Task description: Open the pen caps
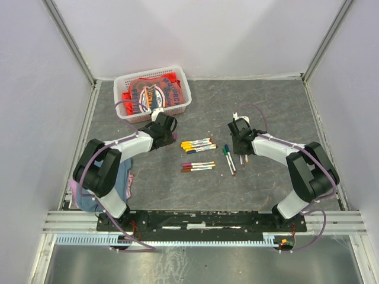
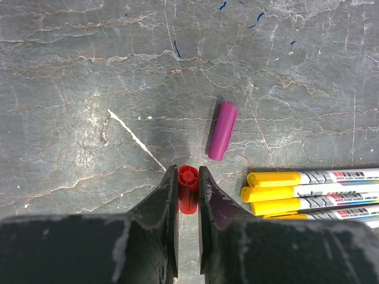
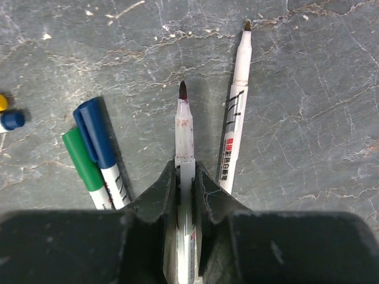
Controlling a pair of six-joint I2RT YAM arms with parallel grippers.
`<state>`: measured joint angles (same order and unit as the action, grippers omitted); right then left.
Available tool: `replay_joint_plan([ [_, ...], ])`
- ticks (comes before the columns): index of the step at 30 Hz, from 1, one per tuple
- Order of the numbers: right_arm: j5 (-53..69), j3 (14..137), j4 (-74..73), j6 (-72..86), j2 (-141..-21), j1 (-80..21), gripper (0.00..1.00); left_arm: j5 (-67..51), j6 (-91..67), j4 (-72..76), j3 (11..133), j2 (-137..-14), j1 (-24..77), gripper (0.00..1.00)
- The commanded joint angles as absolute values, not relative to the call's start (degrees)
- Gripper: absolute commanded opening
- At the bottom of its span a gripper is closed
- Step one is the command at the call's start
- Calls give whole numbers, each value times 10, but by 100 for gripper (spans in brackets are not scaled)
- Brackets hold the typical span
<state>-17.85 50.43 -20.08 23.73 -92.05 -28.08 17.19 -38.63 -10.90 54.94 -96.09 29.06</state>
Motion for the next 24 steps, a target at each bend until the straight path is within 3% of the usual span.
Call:
replay_joint_plan([
  [1, -185, 531, -178, 236, -934, -273, 19, 194, -367, -98, 551, -973, 292, 12],
  [24, -193, 545, -197, 234, -929, -269, 33, 183, -370, -83, 558, -1011, 291, 40],
])
